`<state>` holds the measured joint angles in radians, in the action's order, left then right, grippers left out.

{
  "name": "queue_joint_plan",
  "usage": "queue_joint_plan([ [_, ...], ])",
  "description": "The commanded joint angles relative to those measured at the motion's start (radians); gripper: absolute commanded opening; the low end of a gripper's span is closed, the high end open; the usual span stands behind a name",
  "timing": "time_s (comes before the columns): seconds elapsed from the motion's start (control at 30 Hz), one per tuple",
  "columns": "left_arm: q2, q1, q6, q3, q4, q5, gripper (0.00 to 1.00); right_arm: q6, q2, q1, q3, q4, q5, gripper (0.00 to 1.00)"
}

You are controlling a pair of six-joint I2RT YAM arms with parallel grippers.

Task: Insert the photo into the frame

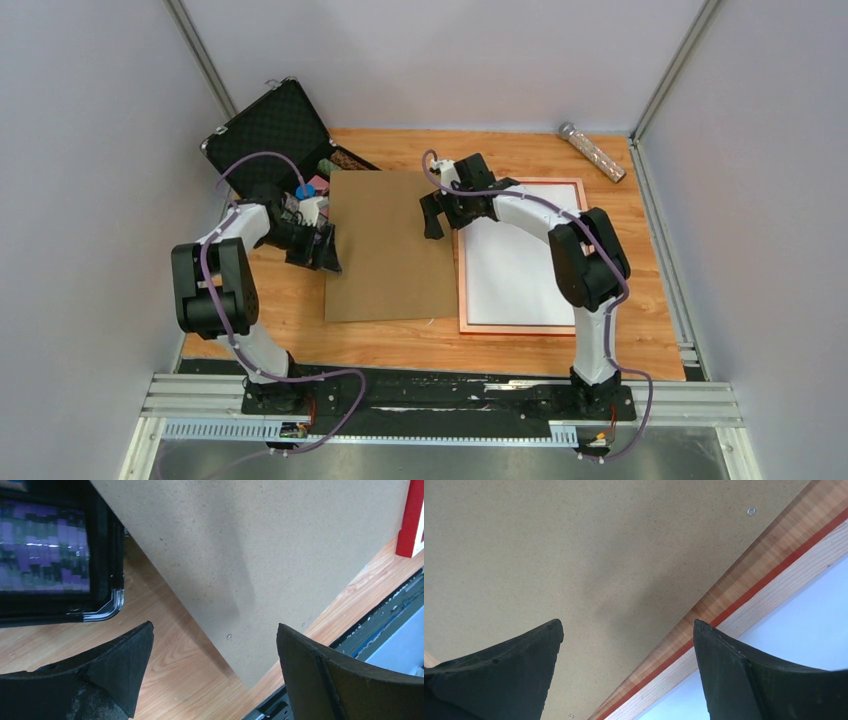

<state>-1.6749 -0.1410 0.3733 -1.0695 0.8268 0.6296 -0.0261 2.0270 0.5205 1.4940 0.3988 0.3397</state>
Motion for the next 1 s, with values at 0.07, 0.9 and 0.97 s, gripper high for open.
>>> queue_joint_plan([
  [0.07, -0.046, -0.011, 0.093, 0.006, 0.019, 0.094, 1.00, 0.017, 0.023, 0.006, 0.050, -0.030, -0.033, 1.00],
  [0.9, -0.167, -0.007, 0.000, -0.017, -0.080, 0.212, 0.96, 0.018, 0.044, 0.013, 0.030, -0.029, -0.060, 0.99],
  [0.97, -0.165, -0.006, -0.009, -0.013, -0.090, 0.212, 0.96, 0.020, 0.044, 0.013, 0.029, -0.029, -0.053, 0.99],
])
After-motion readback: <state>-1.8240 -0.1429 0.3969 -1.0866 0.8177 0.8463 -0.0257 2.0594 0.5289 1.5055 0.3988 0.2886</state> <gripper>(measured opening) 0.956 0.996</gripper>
